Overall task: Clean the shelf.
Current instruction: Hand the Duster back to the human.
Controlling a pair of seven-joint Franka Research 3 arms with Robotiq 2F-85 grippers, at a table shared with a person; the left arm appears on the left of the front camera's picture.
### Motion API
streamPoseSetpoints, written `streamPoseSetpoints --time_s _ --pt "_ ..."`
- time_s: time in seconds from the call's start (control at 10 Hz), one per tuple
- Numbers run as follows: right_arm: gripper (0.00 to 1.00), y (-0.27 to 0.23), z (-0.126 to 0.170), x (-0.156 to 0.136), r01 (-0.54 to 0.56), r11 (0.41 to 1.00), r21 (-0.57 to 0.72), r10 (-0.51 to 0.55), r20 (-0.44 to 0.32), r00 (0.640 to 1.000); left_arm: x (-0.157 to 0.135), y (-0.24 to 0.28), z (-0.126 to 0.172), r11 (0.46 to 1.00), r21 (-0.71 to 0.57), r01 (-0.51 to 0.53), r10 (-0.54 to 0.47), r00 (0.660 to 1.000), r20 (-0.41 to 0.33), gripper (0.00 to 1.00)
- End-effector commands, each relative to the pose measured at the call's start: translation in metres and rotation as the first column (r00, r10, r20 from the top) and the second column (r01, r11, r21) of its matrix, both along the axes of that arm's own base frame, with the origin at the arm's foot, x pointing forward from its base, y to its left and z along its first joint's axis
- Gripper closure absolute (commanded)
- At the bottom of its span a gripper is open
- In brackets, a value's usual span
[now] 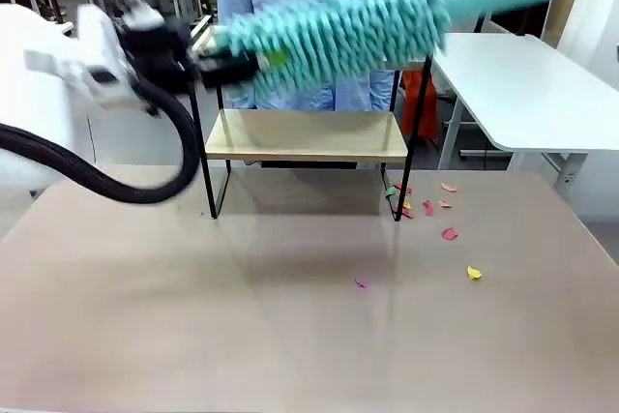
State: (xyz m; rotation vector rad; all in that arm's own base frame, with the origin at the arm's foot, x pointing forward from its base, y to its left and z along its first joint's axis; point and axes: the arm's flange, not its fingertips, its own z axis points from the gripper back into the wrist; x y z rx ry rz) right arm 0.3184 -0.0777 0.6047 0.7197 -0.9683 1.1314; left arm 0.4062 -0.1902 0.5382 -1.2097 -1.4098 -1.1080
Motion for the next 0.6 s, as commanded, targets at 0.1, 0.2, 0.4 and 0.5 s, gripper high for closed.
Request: streamPoseSetpoints --time_s 0.1,0.2,0.4,0.5 --pt "0.00 0.000 0.002 0.002 -0.009 1.000 0.017 0.008 0.022 1.000 -0.036 0.070 0.057 0.934 -0.030 -0.355 0.353 0.933 -0.062 0.83" --pt "0.00 0.000 0.002 0.002 -0.009 1.000 0.017 0.008 0.022 1.000 -0.044 0.101 0.062 0.870 -0.044 -0.491 0.487 0.870 -0.077 0.83" --pt "0.00 0.000 0.002 0.002 -0.009 1.000 0.017 0.008 0.022 1.000 -0.067 0.175 0.062 0.667 -0.106 -0.738 0.726 0.675 -0.128 0.83" --pt "0.00 0.000 0.002 0.002 -0.009 1.000 0.017 0.008 0.022 1.000 -0.083 0.206 0.057 0.560 -0.115 -0.821 0.807 0.571 -0.149 0.83"
